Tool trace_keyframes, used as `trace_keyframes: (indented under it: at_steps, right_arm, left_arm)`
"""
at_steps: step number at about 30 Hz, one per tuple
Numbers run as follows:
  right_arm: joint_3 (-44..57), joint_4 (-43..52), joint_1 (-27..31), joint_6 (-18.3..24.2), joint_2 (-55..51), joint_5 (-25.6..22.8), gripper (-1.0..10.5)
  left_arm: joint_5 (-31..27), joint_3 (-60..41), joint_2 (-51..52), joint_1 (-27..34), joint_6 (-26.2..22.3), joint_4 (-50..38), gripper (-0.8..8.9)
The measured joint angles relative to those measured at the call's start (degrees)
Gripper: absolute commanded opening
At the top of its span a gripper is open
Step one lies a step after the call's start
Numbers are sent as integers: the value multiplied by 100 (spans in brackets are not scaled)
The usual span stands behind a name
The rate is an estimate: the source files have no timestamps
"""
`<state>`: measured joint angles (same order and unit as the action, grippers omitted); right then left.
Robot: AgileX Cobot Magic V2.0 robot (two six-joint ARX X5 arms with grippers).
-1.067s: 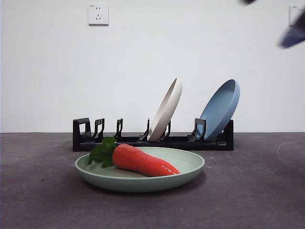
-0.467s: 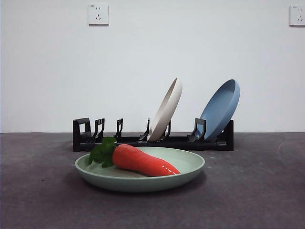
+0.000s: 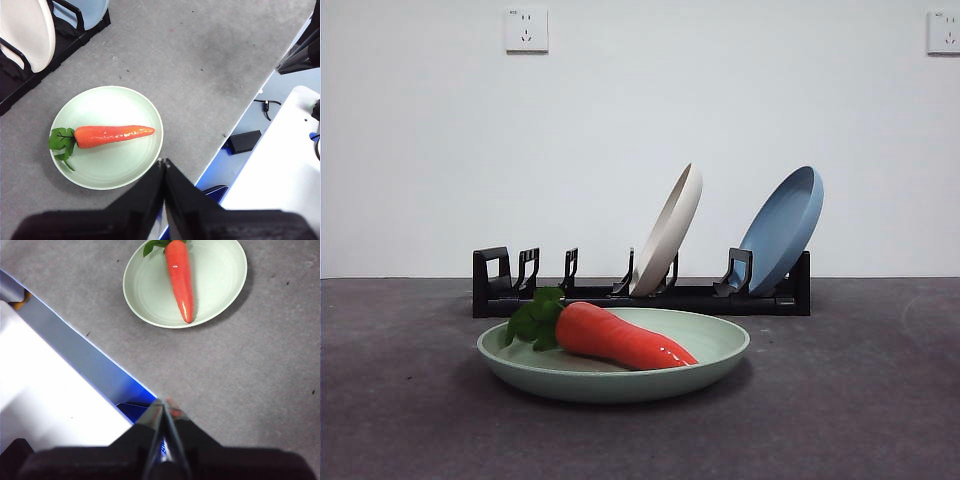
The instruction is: Take the green plate from the plate rack,put the plate on the table,take the carrot from the table,put the carrot in the plate
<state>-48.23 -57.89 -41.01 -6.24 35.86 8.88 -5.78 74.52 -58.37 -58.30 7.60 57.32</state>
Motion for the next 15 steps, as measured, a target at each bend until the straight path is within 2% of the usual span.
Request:
trace_keyframes:
  at_steps: [15]
  right_arm:
    - [0,0,0,-4,0,0,1]
  left_arm:
    - [-85,0,17,35,-11,-195,-4]
